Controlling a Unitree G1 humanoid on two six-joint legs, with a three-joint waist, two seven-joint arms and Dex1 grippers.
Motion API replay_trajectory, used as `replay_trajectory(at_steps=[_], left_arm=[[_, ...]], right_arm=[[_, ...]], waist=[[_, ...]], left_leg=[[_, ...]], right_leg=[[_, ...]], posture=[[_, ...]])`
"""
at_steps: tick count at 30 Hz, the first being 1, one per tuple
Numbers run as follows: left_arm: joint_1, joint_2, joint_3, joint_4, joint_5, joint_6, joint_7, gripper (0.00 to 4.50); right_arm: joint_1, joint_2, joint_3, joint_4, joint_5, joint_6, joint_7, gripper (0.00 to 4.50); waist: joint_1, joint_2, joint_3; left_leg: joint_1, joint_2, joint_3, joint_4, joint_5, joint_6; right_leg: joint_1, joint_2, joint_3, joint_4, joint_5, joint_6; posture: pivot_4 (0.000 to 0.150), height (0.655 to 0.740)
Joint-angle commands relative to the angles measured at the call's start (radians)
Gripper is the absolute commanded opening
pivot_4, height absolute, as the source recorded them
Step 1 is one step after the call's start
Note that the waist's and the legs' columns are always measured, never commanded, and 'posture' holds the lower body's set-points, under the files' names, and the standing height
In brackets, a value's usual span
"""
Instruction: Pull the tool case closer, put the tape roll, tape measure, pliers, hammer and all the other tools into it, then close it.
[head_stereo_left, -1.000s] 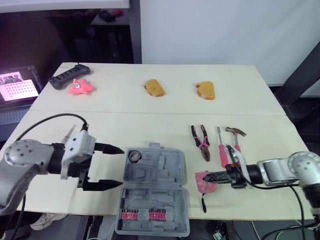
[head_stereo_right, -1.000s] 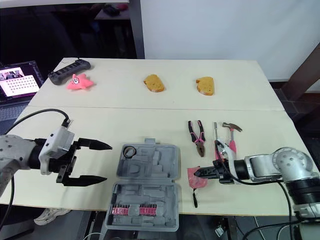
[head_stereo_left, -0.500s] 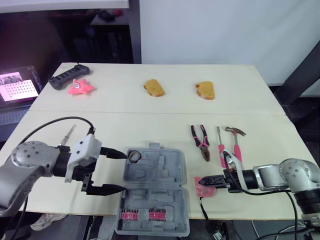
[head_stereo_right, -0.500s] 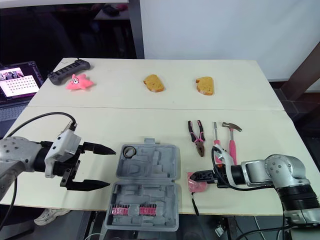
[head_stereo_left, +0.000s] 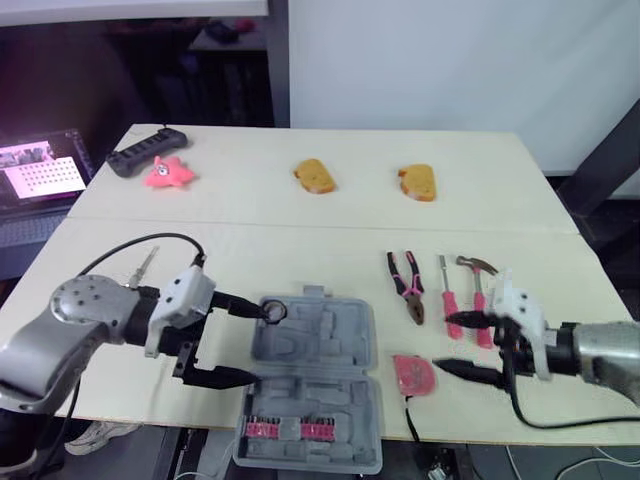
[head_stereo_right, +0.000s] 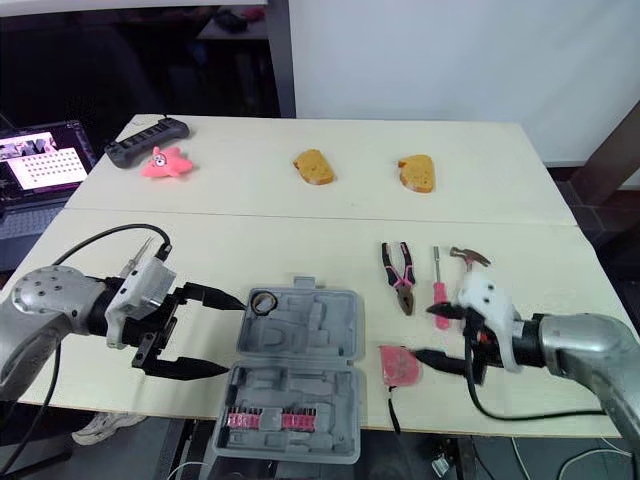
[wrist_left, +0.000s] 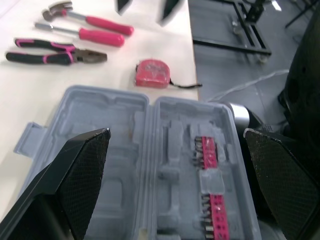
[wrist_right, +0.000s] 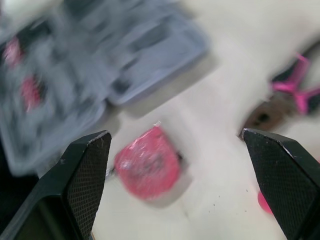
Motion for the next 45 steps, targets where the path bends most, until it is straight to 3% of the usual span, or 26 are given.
replay_trajectory(at_steps=[1, 4, 9, 18, 31, 36, 42, 45], left_arm=[[0.025, -0.028, 0.036, -0.005, -0.023, -0.034, 0.010, 4.50], [0.088, -0.042, 0.067, -0.002, -0.019, -0.068, 0.005, 4.50], [0.189, -0.035, 0.134, -0.013, 0.002, -0.124, 0.008, 4.50], [0.336, -0.001, 0.222, -0.052, 0.030, -0.173, 0.005, 4.50], [0.374, 0.024, 0.247, -0.016, 0.066, -0.191, 0.017, 4.50], [0.396, 0.024, 0.242, 0.013, 0.091, -0.213, 0.011, 4.50], [0.411, 0.010, 0.245, 0.049, 0.098, -0.239, 0.013, 4.50], [0.419, 0.004, 0.252, 0.060, 0.103, -0.255, 0.017, 4.50]], right_arm=[[0.054, -0.041, 0.036, 0.027, -0.179, -0.265, 0.127, 4.44], [0.049, -0.041, 0.069, 0.080, -0.193, -0.326, 0.203, 4.44], [-0.072, 0.009, 0.197, 0.152, -0.310, -0.388, 0.187, 4.44], [-0.218, 0.104, 0.359, 0.239, -0.420, -0.363, 0.174, 4.44], [-0.246, 0.180, 0.442, 0.341, -0.511, -0.436, 0.155, 4.44], [-0.244, 0.205, 0.434, 0.332, -0.509, -0.425, 0.141, 2.93], [-0.285, 0.200, 0.386, 0.267, -0.453, -0.357, 0.147, 2.93], [-0.352, 0.183, 0.381, 0.187, -0.406, -0.215, 0.172, 2.93]], waist=[[0.000, 0.000, 0.000], [-0.004, 0.000, 0.000], [-0.002, 0.000, 0.000], [0.000, 0.000, 0.000], [-0.001, 0.000, 0.000], [-0.001, 0.000, 0.000], [-0.001, 0.000, 0.000], [-0.002, 0.000, 0.000]], left_leg=[[0.000, 0.000, 0.000, 0.000, 0.000, 0.000], [0.001, 0.000, 0.000, 0.000, 0.000, 0.000], [0.002, 0.001, 0.000, 0.000, 0.000, 0.000], [0.003, 0.001, 0.000, 0.000, 0.000, 0.000], [0.003, 0.001, 0.000, 0.000, 0.000, 0.000], [0.003, 0.001, 0.000, 0.000, 0.000, 0.000], [0.003, 0.001, 0.001, 0.000, 0.000, 0.000], [0.004, 0.001, 0.000, 0.000, 0.000, 0.000]], right_leg=[[0.000, 0.000, 0.000, 0.000, 0.000, 0.000], [0.001, 0.000, 0.000, 0.000, 0.000, 0.000], [0.001, 0.000, 0.000, 0.001, 0.000, -0.001], [0.002, 0.000, 0.000, 0.000, 0.000, -0.001], [0.003, 0.000, 0.000, 0.000, 0.000, -0.001], [0.003, 0.000, 0.000, 0.001, 0.000, -0.001], [0.003, 0.000, 0.000, 0.001, 0.000, -0.001], [0.003, 0.000, 0.000, 0.001, 0.000, -0.001]], posture=[[0.150, 0.7400], [0.150, 0.7400], [0.150, 0.7400], [0.150, 0.7400], [0.150, 0.7400], [0.150, 0.7400], [0.150, 0.7400], [0.150, 0.7400]])
